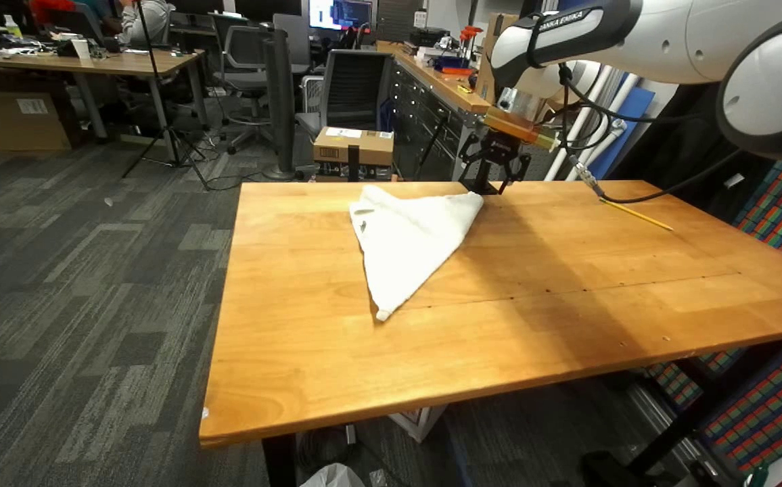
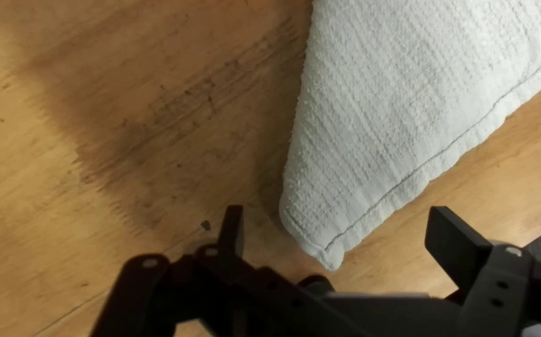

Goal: Fold the cloth on the table

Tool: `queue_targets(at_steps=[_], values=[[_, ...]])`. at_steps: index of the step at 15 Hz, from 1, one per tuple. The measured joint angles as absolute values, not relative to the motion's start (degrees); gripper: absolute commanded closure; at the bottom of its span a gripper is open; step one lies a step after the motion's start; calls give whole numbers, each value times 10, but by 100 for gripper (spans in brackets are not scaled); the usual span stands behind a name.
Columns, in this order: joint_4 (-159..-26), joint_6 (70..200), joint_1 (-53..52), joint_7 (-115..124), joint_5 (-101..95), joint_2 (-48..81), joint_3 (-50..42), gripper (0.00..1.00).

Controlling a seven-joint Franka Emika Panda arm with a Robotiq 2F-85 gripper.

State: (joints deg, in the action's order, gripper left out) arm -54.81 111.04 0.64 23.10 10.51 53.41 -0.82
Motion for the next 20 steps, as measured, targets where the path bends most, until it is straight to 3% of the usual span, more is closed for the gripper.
queue_targets(at_steps=[14, 15, 16, 18, 20], values=[[-429, 1034, 7, 238, 105, 625, -8, 0], [-424, 1030, 7, 238, 105, 627, -8, 6], [-421, 1027, 7, 238, 105, 628, -8, 27], [-417, 1025, 7, 239, 105, 629, -8, 30], [-415, 1022, 7, 240, 105, 629, -8, 46]])
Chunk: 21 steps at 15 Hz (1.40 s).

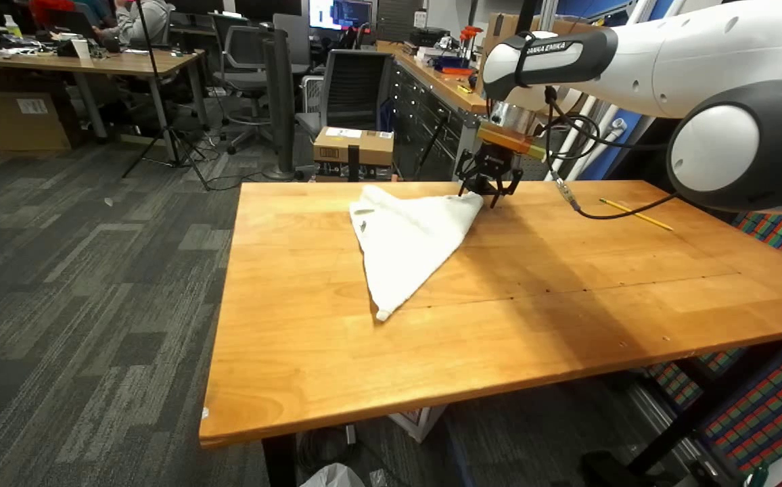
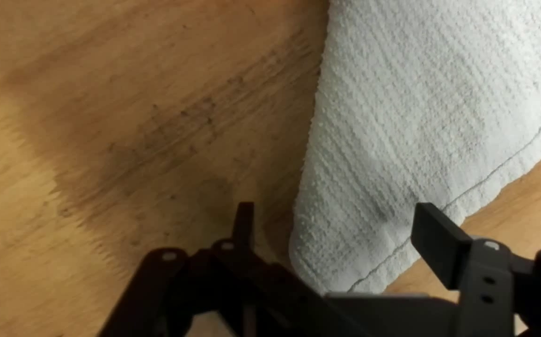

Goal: Fold the cloth on the table

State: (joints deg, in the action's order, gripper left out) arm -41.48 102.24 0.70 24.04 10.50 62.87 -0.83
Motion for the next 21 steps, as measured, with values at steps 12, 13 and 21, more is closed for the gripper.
queue_targets(at_steps=[12, 13, 21], values=[[-409, 1009, 7, 250, 105, 628, -8, 97], [-409, 1009, 7, 252, 105, 626, -8, 96], [-413, 1010, -5, 259, 104, 583, -8, 96]])
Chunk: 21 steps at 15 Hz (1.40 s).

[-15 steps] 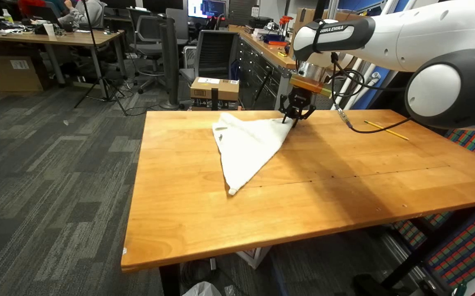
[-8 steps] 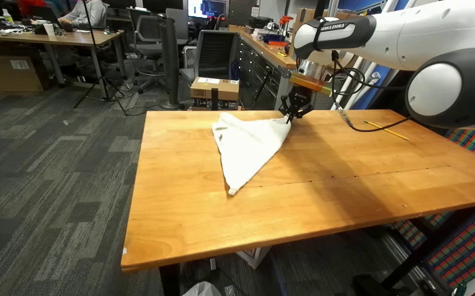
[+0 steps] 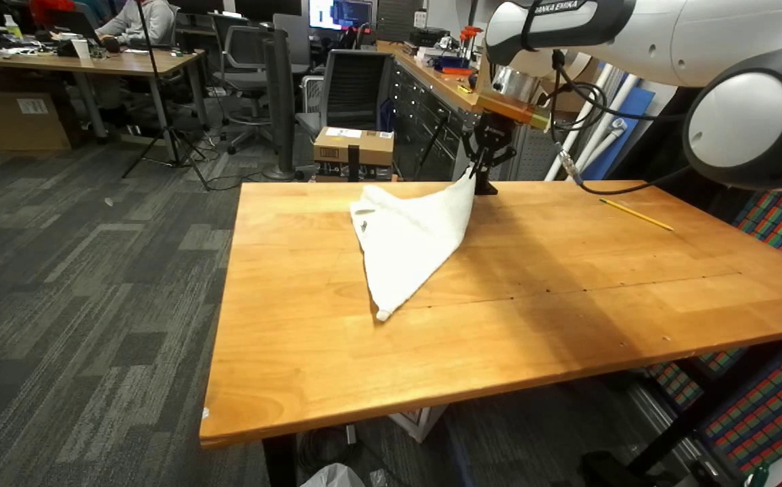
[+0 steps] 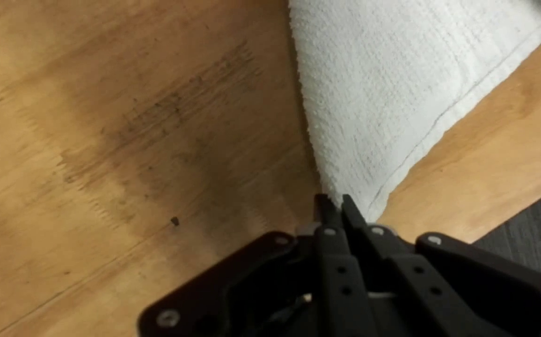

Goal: Fold the cloth on the table

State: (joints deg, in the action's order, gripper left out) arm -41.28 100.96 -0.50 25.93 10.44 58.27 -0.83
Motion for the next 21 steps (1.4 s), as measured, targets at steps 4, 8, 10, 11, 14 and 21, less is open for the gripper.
queue_targets(at_steps=[4, 8, 10, 11, 14, 21], values=[[-441, 1007, -23, 261, 108, 531, 0, 97], [-529, 965, -28, 261, 160, 457, 41, 98], [-583, 954, -28, 261, 183, 422, 56, 97], [-612, 952, -28, 261, 194, 404, 61, 98], [-693, 953, -29, 261, 221, 354, 65, 98], [-887, 974, -44, 271, 272, 230, 65, 98]])
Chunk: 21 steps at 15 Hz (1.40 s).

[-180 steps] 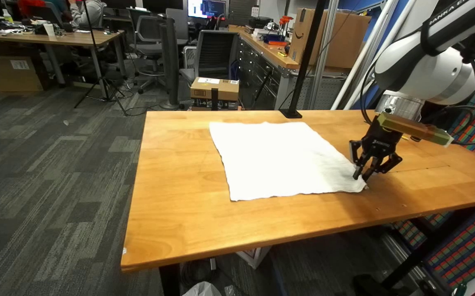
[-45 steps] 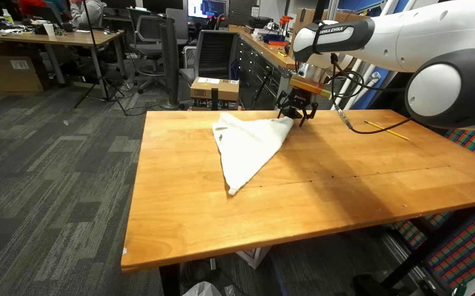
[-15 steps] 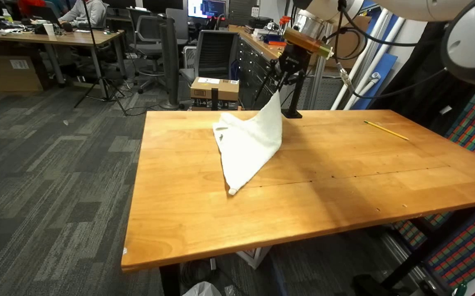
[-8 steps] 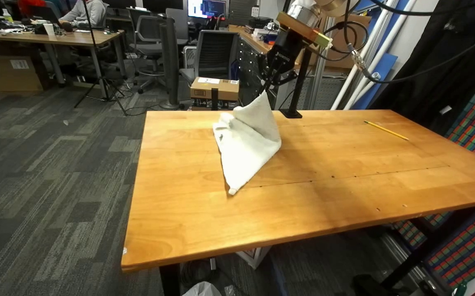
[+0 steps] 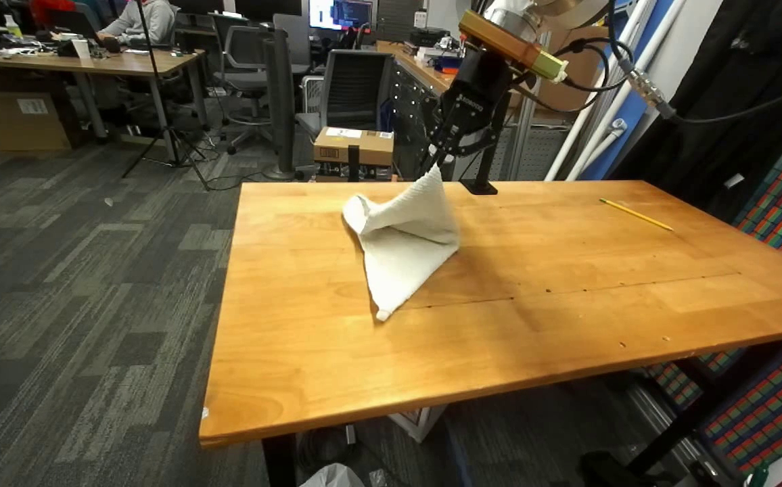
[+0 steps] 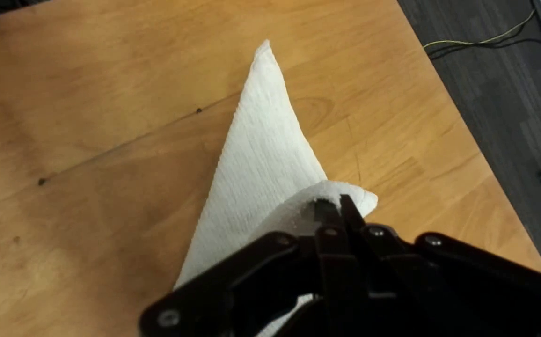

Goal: Fold the cloth on the table

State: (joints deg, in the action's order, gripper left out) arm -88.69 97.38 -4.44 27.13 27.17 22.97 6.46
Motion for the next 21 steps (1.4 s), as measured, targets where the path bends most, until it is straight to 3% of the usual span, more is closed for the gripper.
queue_targets(at_steps=[4, 5, 7, 16, 21], values=[[-990, 1010, -82, 304, 272, 159, 65, 98], [-1010, 1017, -91, 312, 272, 146, 66, 72], [-1041, 1028, -104, 326, 272, 124, 67, 68], [-1105, 1030, -114, 351, 271, 84, 74, 1], [-1126, 1051, -107, 344, 280, 71, 73, 0]])
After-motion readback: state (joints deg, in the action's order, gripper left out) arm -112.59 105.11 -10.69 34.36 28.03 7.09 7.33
